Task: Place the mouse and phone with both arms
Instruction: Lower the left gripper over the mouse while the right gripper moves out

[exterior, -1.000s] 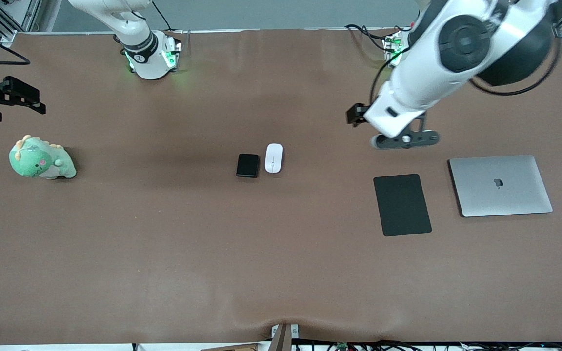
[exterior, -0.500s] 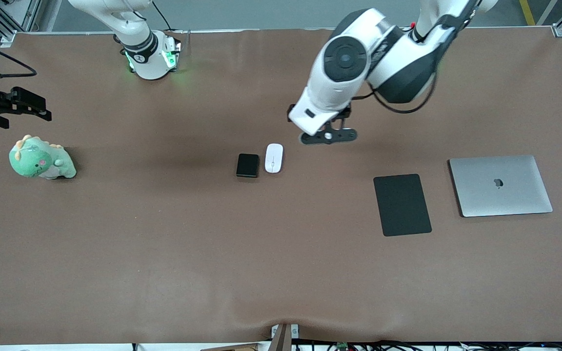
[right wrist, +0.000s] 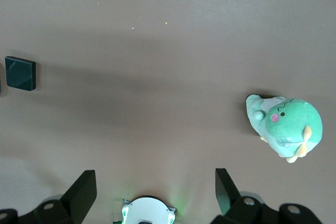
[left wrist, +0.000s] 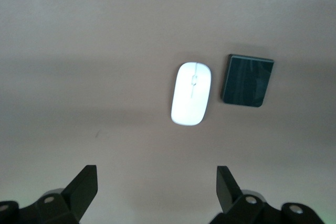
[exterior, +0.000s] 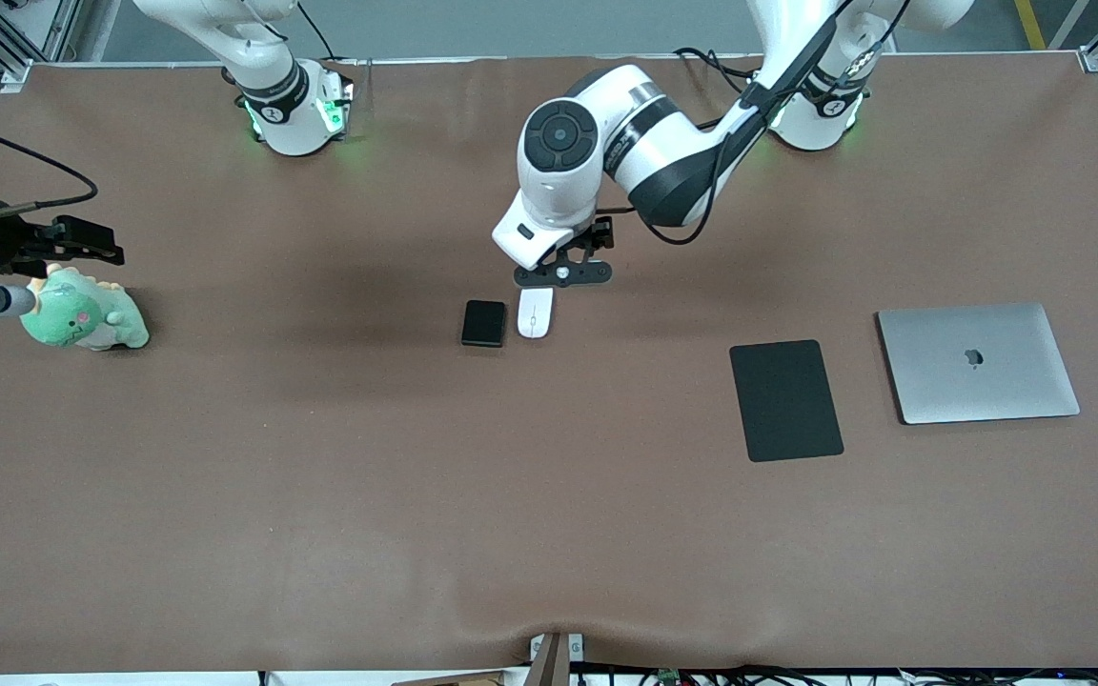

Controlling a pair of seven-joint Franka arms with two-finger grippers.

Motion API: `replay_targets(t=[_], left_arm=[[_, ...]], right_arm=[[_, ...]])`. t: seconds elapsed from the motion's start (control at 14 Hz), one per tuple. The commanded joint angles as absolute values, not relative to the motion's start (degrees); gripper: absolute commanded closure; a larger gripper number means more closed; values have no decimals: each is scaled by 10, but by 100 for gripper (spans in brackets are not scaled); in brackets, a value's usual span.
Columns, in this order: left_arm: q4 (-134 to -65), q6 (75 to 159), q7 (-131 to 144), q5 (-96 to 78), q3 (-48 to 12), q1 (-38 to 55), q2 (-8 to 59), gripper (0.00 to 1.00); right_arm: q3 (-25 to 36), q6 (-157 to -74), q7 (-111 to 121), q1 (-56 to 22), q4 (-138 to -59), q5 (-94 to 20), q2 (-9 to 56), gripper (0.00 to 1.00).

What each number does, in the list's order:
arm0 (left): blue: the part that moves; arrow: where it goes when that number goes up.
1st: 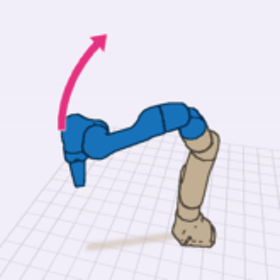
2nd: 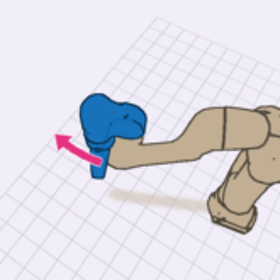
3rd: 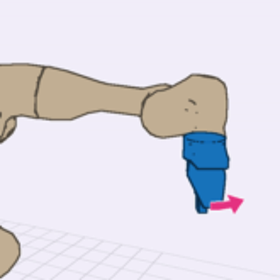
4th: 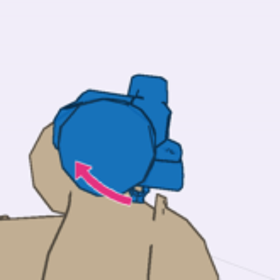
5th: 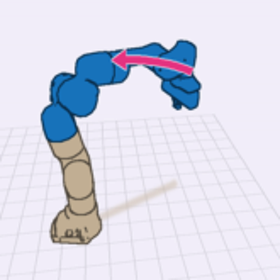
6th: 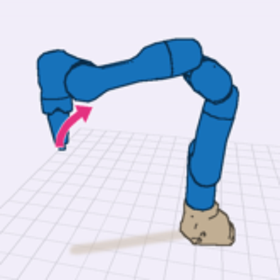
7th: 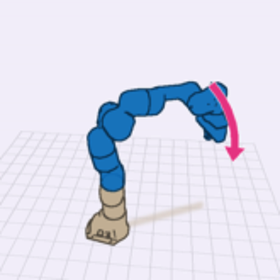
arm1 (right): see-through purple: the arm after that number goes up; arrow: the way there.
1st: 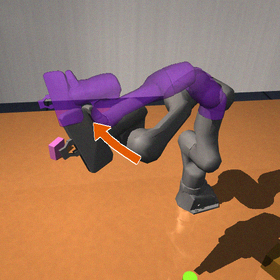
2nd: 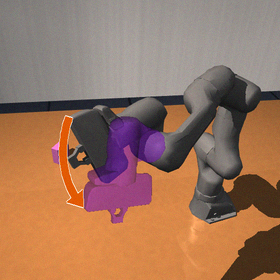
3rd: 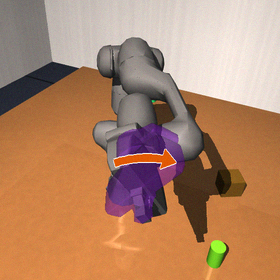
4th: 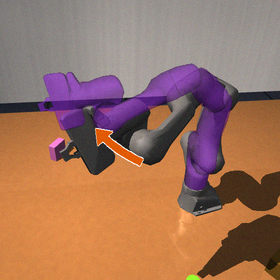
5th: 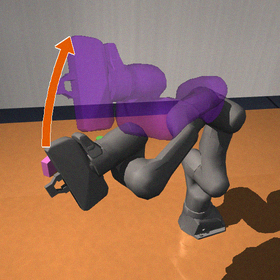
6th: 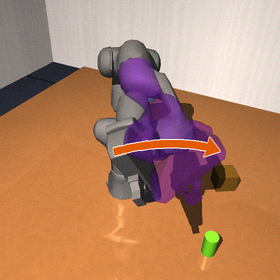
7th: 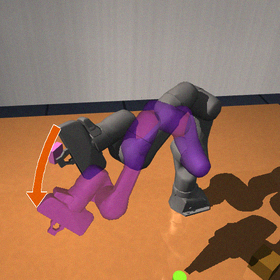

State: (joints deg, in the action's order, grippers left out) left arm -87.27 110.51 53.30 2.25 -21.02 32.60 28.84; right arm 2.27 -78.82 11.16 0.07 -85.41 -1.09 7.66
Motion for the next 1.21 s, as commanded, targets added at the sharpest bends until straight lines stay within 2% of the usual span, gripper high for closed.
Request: replay_targets(t=[0.0, 0.29, 0.5, 0.93, 1.14], left_arm=[[-919, 1189, 545, 51, -208, 333, 292, 0], [-915, 1256, 589, 102, -207, 335, 346, 0], [-911, 1262, 622, 148, -207, 345, 375, 0], [-911, 1332, 713, 227, -203, 369, 421, 0], [-897, 1355, 737, 244, -203, 369, 448, 0]], right_arm=[[21, -780, 110, 4, -843, -6, 98, 0], [21, -780, 108, 4, -843, -6, 101, 0], [20, -780, 104, 0, -854, -15, 100, 0], [20, -788, 45, -4, -880, -58, 99, 0], [19, -821, 1, -17, -911, -62, 97, 0]])
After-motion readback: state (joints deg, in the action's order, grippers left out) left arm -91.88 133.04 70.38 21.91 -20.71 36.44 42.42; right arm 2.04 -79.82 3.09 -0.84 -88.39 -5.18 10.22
